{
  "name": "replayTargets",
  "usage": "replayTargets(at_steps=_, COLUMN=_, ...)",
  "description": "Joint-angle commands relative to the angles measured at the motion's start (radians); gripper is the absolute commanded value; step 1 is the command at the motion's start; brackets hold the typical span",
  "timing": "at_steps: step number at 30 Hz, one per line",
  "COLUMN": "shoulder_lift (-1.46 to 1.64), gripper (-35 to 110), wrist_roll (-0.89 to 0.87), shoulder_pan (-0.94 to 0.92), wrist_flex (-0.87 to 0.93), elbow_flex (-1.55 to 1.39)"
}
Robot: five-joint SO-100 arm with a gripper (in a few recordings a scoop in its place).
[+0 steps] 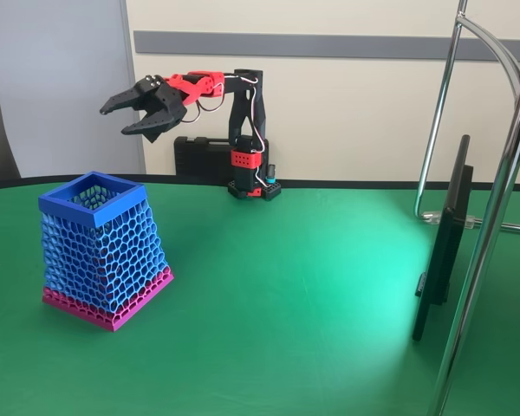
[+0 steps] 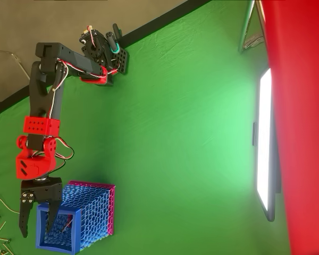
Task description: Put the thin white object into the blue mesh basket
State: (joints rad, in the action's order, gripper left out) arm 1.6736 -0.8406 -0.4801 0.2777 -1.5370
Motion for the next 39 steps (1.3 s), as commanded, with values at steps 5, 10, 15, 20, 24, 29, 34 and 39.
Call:
replayTargets(at_steps=5, shoulder_lift=0.235, gripper=3, wrist_roll=0.138, shoulder_pan=0.048, wrist_flex=-0.026, elbow_flex=-0.184)
replayTargets(at_steps=10, shoulder_lift=0.396, gripper=0, wrist_roll=0.29, shoulder_pan=0.12, wrist_flex=-0.044, elbow_flex=-0.383)
replayTargets(at_steps=15, shoulder_lift=0.56, gripper=0, wrist_roll=0.491, shoulder_pan=0.209, wrist_flex=-0.041, elbow_flex=-0.589)
replayTargets(at_steps=20, shoulder_lift=0.703, gripper=0, wrist_roll=0.721, shoulder_pan=0.293, wrist_flex=-0.048, elbow_flex=-0.792)
replayTargets(at_steps=24, shoulder_lift=0.81, gripper=0, wrist_roll=0.894, shoulder_pan=0.357, wrist_flex=-0.048, elbow_flex=-0.953)
replayTargets(at_steps=29, shoulder_lift=0.93, gripper=0, wrist_roll=1.035, shoulder_pan=0.423, wrist_flex=-0.023, elbow_flex=-1.137)
replayTargets(at_steps=34, shoulder_lift=1.086, gripper=0, wrist_roll=1.14, shoulder_pan=0.505, wrist_flex=0.041, elbow_flex=-1.322)
replayTargets(at_steps=39, shoulder_lift=1.243, gripper=0, wrist_roll=1.114, shoulder_pan=0.546, wrist_flex=0.202, elbow_flex=-1.414)
